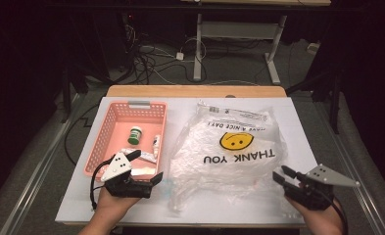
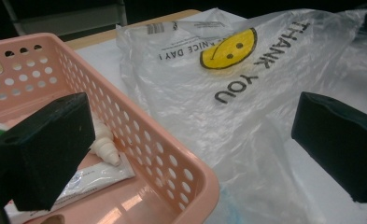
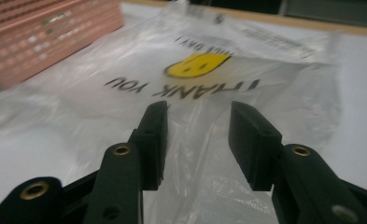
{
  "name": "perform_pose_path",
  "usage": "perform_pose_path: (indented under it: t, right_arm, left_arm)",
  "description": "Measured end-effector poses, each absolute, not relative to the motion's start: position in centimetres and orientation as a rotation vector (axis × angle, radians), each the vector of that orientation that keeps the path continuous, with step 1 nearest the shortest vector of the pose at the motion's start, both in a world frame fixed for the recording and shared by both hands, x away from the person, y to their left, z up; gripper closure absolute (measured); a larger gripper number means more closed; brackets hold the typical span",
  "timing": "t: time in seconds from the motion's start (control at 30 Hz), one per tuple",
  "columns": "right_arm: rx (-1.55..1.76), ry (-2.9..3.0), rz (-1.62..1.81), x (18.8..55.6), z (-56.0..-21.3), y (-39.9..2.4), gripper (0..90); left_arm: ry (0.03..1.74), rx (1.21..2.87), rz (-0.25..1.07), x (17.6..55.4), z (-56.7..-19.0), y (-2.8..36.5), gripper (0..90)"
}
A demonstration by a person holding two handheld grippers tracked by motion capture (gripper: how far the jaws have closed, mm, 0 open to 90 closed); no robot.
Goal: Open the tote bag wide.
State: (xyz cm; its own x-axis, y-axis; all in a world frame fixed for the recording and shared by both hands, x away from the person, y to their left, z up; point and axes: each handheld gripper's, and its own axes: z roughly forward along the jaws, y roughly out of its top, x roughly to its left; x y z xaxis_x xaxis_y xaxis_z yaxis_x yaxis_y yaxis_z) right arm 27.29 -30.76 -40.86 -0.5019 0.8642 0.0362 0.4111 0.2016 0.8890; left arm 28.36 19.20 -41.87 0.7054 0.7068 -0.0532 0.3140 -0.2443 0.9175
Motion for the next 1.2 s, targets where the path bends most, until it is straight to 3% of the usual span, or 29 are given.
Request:
perform_pose_path:
  t: [0.23, 0.57, 0.87, 0.97, 1.1, 1.2]
  right_arm:
    - [1.24, 1.905, 1.342, 31.2, -38.6, -31.8, 53.3]
    - [1.367, 1.929, 1.172, 34.7, -40.5, -33.6, 43.1]
    - [1.368, 1.968, 1.159, 29.1, -42.9, -33.6, 37.6]
    - [1.385, 2.002, 1.125, 27.7, -43.7, -34.0, 49.0]
    - [1.357, 2.08, 1.091, 26.3, -45.0, -33.5, 84.1]
    - [1.303, 2.117, 1.114, 24.9, -44.7, -32.3, 89.6]
  left_arm:
    - [0.799, 1.849, 0.463, 28.0, -42.0, 19.4, 0.0]
    - [0.795, 1.85, 0.469, 27.6, -42.0, 19.6, 0.0]
    - [0.793, 1.862, 0.457, 27.9, -42.2, 19.4, 0.0]
    - [0.786, 1.866, 0.462, 27.8, -42.2, 19.3, 0.0]
    - [0.788, 1.859, 0.473, 27.7, -42.0, 19.3, 0.0]
    - [0.79, 1.855, 0.469, 27.8, -42.0, 19.4, 0.0]
